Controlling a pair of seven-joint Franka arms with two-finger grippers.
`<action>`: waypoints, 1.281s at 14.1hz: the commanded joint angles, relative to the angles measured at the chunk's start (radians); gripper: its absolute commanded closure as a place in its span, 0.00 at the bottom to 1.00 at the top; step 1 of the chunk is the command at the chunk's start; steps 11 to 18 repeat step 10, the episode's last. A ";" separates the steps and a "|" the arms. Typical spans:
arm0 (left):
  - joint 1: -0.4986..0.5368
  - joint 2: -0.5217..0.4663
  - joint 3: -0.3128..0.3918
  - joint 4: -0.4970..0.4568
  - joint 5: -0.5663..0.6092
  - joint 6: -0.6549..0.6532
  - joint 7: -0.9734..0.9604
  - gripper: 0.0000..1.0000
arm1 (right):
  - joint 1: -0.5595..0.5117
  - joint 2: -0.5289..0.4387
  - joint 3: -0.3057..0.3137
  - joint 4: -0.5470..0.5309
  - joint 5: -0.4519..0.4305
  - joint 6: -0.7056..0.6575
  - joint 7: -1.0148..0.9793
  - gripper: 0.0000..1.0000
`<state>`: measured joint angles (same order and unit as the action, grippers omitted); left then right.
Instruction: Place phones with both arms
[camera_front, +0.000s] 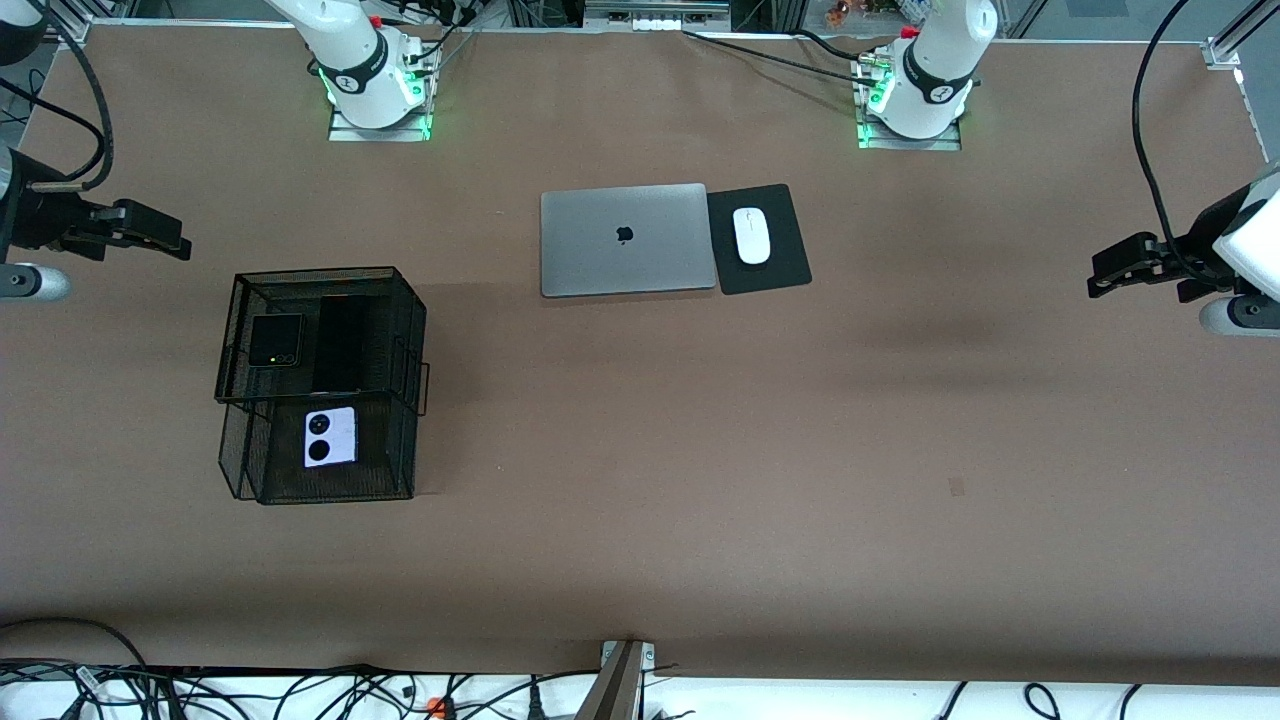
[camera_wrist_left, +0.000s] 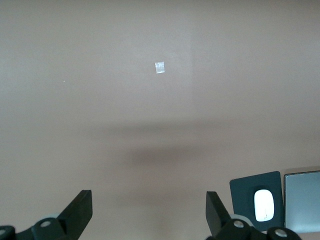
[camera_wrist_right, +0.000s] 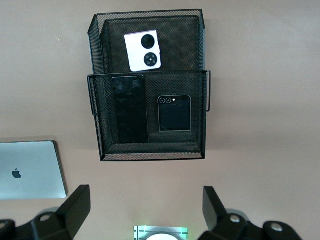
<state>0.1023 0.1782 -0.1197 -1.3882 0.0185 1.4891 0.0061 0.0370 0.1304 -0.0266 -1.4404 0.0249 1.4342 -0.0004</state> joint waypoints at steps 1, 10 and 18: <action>-0.001 -0.013 0.006 0.001 -0.011 -0.001 0.018 0.00 | -0.009 -0.048 0.016 -0.060 -0.016 0.028 0.013 0.01; 0.000 -0.013 0.006 0.001 -0.011 -0.001 0.020 0.00 | -0.009 -0.029 0.017 -0.057 -0.036 0.022 0.013 0.00; 0.000 -0.013 0.006 0.001 -0.011 -0.001 0.020 0.00 | -0.009 -0.029 0.017 -0.057 -0.036 0.022 0.013 0.00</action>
